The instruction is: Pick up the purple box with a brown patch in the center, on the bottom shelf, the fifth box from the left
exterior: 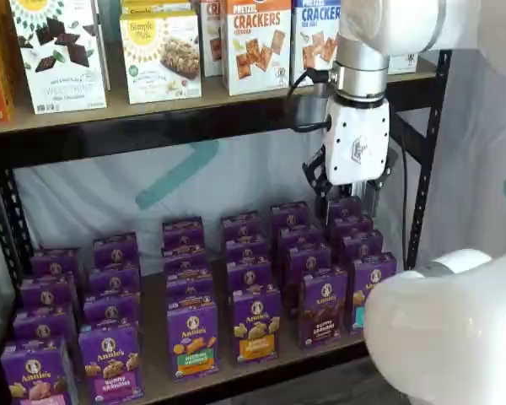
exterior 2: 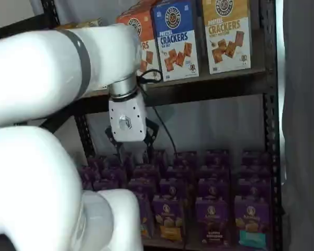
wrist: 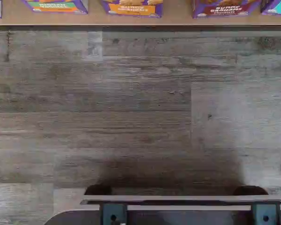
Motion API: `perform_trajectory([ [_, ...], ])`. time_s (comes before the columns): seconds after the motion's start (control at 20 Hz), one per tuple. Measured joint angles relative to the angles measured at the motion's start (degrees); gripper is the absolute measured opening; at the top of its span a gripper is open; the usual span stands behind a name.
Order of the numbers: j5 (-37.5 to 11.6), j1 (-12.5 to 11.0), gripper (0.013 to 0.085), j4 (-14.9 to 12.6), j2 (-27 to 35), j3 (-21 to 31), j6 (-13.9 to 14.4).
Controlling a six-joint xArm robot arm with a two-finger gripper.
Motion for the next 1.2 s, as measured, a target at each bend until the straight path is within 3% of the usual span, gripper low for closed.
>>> perform_trajectory([
  [0.05, -0.75, -0.46, 0.085, 1.01, -0.58, 0.49, -0.77],
  [0.1, -4.22, -2.47, 0.085, 4.81, -3.32, 2.82, -3.66],
  [0.2, -6.48, -3.15, 0.085, 6.31, -4.67, 4.01, -4.84],
  [0.65, -5.55, -0.81, 0.085, 1.0, -0.77, 3.4, -1.19],
  [0.9, -9.01, 0.24, 0.085, -1.05, 1.9, 5.31, 0.34],
  [1.2, -16.05, -0.37, 0.085, -0.18, 6.32, 7.26, -0.63],
])
